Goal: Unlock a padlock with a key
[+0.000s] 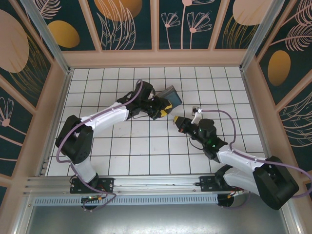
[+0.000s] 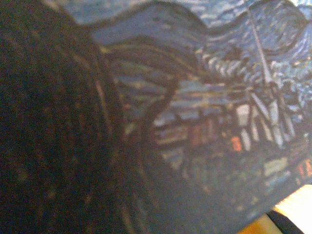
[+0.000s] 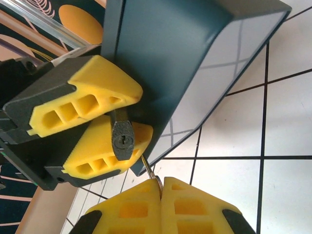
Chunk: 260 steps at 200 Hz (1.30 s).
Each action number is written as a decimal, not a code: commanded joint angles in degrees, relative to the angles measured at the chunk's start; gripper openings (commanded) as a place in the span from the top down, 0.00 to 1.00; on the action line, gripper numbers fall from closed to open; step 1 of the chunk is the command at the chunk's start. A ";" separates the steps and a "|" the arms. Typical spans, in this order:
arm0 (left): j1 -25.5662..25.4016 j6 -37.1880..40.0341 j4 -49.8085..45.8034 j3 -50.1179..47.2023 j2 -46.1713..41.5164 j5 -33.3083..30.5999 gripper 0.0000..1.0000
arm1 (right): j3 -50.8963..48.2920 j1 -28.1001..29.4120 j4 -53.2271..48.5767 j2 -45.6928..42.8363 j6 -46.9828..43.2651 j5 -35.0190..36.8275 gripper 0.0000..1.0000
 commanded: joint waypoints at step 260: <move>0.91 -1.91 5.07 -0.35 -2.99 1.55 0.73 | 3.04 -1.40 10.66 4.24 0.38 -0.51 1.00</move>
